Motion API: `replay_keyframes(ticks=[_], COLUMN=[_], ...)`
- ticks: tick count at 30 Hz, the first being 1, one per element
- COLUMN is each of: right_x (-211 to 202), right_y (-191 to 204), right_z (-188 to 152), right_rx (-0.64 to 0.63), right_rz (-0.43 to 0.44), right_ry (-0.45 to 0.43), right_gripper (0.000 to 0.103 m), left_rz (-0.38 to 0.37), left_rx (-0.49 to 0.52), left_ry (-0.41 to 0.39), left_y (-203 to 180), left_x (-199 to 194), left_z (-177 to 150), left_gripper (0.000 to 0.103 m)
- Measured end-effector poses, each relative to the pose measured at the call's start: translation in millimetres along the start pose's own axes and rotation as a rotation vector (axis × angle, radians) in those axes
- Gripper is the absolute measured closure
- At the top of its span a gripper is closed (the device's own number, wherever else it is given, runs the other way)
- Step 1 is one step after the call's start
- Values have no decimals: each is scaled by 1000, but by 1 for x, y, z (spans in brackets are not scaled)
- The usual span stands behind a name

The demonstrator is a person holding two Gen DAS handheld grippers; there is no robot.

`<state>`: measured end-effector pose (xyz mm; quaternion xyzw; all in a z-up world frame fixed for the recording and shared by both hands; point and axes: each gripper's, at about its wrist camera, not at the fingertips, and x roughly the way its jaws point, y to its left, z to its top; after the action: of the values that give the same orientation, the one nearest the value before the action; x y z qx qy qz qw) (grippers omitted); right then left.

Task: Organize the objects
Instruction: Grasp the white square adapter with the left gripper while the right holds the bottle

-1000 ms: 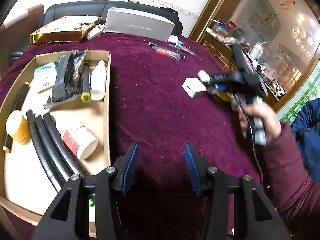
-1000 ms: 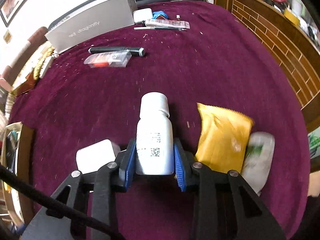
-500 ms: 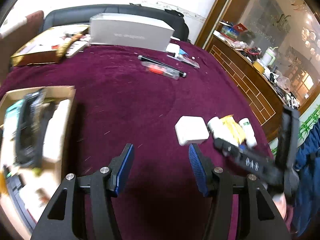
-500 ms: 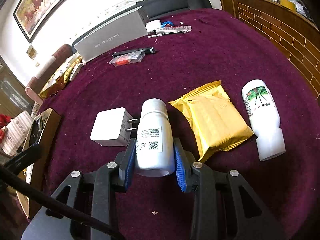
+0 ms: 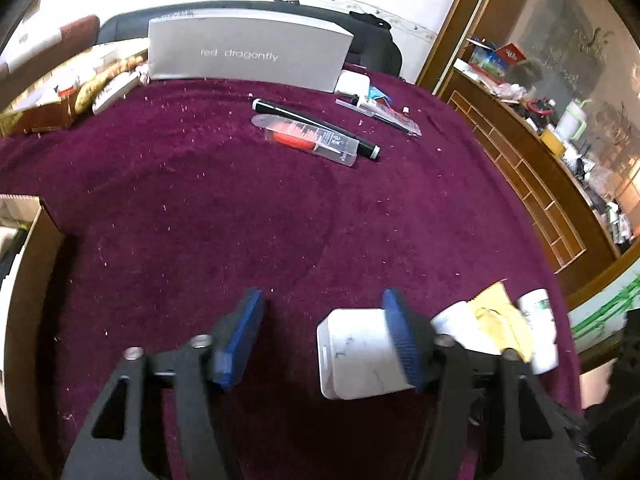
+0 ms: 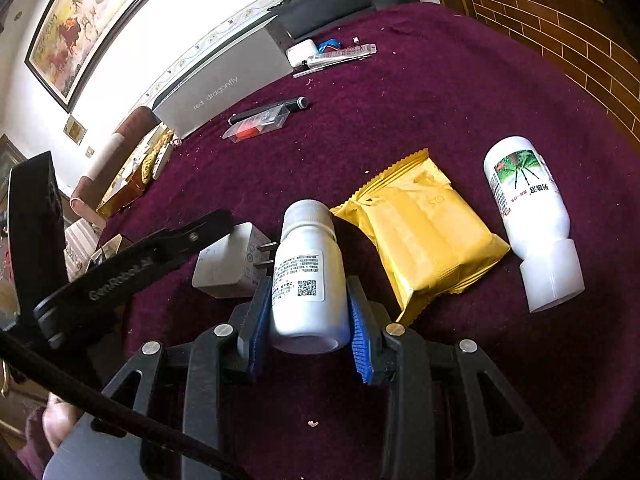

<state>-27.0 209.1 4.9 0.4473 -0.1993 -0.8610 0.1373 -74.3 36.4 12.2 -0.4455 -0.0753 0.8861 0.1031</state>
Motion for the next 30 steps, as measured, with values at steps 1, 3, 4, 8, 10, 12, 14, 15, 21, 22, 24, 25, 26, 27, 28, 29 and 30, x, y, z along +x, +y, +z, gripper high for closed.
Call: replay_keyframes(ticks=[1, 3, 4, 8, 10, 12, 14, 15, 21, 22, 24, 25, 26, 27, 28, 29, 30], right_x=[0, 0, 0, 0, -1, -1, -1, -1, -2, -2, -2, -2, -2, -2, -2, -2, -2], right_y=[0, 0, -1, -4, -4, -3, -3, -3, -3, -3, -3, -4, -4, -4, -4, -3, -3], right_z=[0, 0, 0, 1, 0, -1, -1, -1, -1, -1, -1, -1, -1, -1, -1, -1, -1], right_rx=[0, 2, 3, 17, 20, 18, 19, 20, 25, 26, 28, 29, 29, 30, 28, 25, 24], right_rz=[1, 3, 4, 14, 16, 13, 13, 14, 17, 19, 20, 22, 22, 22, 20, 18, 17], right_ry=[0, 1, 1, 3, 1, 0, 0, 0, -1, -1, -1, -2, -2, -2, -3, -3, -4], right_gripper=[71, 71, 71, 71, 71, 71, 71, 71, 70, 70, 70, 70, 70, 70, 70, 70, 70], left_rz=[13, 18, 24, 74, 113, 140, 136, 126, 75, 53, 13, 6, 2, 12, 18, 10, -13], left_rx=[20, 61, 88, 158, 174, 179, 169, 163, 115, 86, 34, 23, 22, 27, 25, 14, -6], left_ry=[-11, -16, -17, -31, -40, -52, -57, -58, 10, 20, 16, 7, -2, -7, -1, 8, 19], left_y=[-4, -11, -16, -24, -23, -19, -13, -11, -1, 5, 16, 19, 22, 25, 27, 28, 29], left_x=[1, 2, 1, -4, -9, -12, -16, -17, -17, -19, -24, -26, -28, -27, -25, -23, -21], left_z=[-1, -1, -3, -6, -7, -9, -13, -15, -11, -12, -13, -14, -15, -16, -16, -15, -15], left_gripper=[37, 35, 33, 28, 27, 27, 27, 27, 24, 24, 24, 24, 24, 24, 24, 24, 24])
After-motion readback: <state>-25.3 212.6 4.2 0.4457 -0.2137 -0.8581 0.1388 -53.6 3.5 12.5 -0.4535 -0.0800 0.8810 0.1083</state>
